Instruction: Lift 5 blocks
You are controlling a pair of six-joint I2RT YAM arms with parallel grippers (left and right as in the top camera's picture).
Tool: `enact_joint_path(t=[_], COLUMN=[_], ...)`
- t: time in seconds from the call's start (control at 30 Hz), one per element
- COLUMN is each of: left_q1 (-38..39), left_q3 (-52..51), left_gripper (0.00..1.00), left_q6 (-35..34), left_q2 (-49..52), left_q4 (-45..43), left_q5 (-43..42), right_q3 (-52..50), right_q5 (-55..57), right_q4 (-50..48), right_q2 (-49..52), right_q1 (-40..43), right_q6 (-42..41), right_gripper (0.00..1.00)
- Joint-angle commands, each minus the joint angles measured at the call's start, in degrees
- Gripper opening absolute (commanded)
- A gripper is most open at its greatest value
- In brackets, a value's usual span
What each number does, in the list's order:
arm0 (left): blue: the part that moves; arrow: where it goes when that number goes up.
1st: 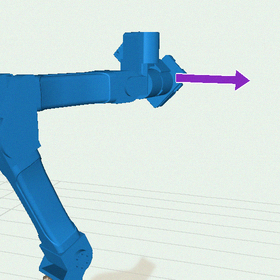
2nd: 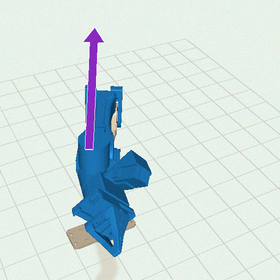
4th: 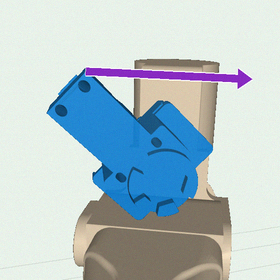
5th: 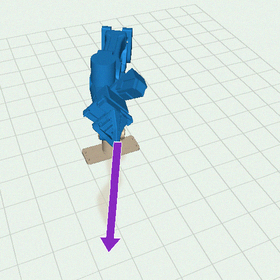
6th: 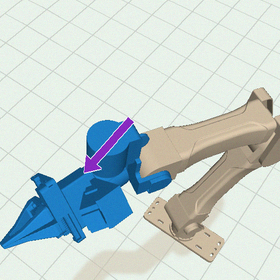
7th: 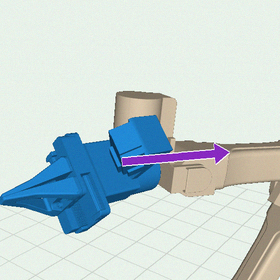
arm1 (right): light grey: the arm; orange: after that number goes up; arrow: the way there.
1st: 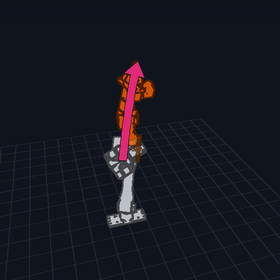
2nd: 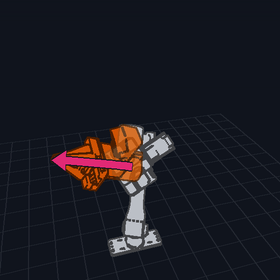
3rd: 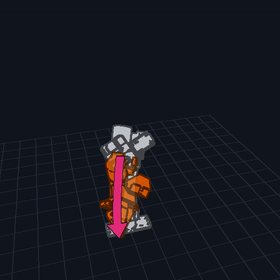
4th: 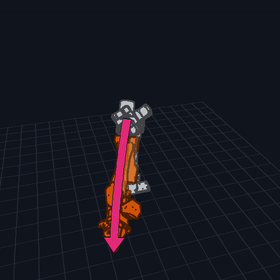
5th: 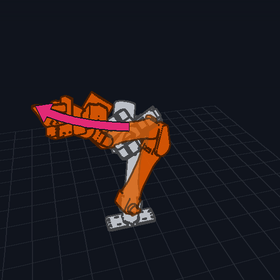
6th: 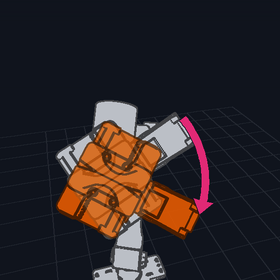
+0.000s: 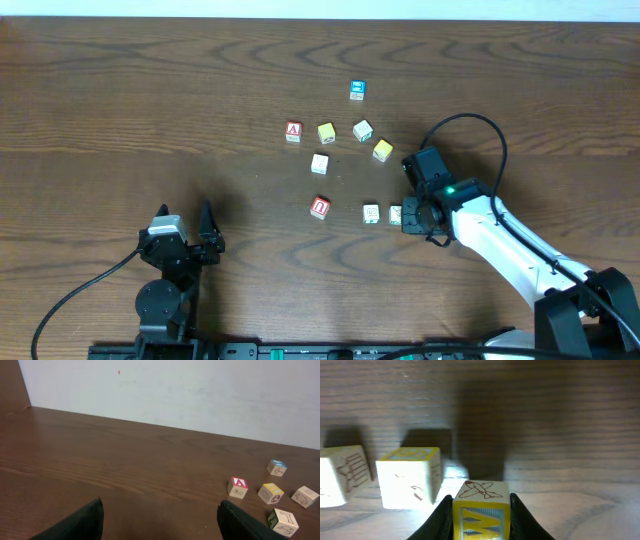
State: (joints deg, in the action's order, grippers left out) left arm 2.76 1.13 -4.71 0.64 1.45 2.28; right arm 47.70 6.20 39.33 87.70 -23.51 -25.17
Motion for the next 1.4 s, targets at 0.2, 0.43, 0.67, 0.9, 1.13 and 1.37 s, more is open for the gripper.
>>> enact_joint_path(t=[0.2,0.43,0.67,0.9,1.13,1.37], left_q1=[-0.24,-0.24,-0.24,-0.24,-0.24,-0.24], left_q3=[-0.90,-0.90,-0.90,-0.90,-0.90,-0.90], left_gripper=[0.73,0.73,0.73,0.73,0.73,0.73], left_q6=[-0.48,-0.48,-0.48,-0.48,-0.48,-0.48], left_q2=[0.00,0.00,0.00,0.00,0.00,0.00], left_q4=[2.51,2.51,2.51,2.49,2.51,2.51], left_q5=[1.36,1.36,1.36,1.38,1.36,1.36], right_q3=[-0.48,-0.48,-0.50,-0.52,-0.55,-0.57], right_q5=[-1.36,-1.40,-2.27,-5.05,-5.29,-6.51], right_q4=[-2.89,-4.90,-5.99,-6.84,-6.95,-7.28], right_q2=[-0.04,-0.04,-0.04,-0.04,-0.04,-0.04], right_q1=[-2.47,-2.84,-2.84,-2.86,-2.86,-2.84], right_q6=[-0.04,-0.02,1.55,2.60,2.97,2.97], right_gripper=[0.09,0.11,0.11,0.09,0.09,0.09])
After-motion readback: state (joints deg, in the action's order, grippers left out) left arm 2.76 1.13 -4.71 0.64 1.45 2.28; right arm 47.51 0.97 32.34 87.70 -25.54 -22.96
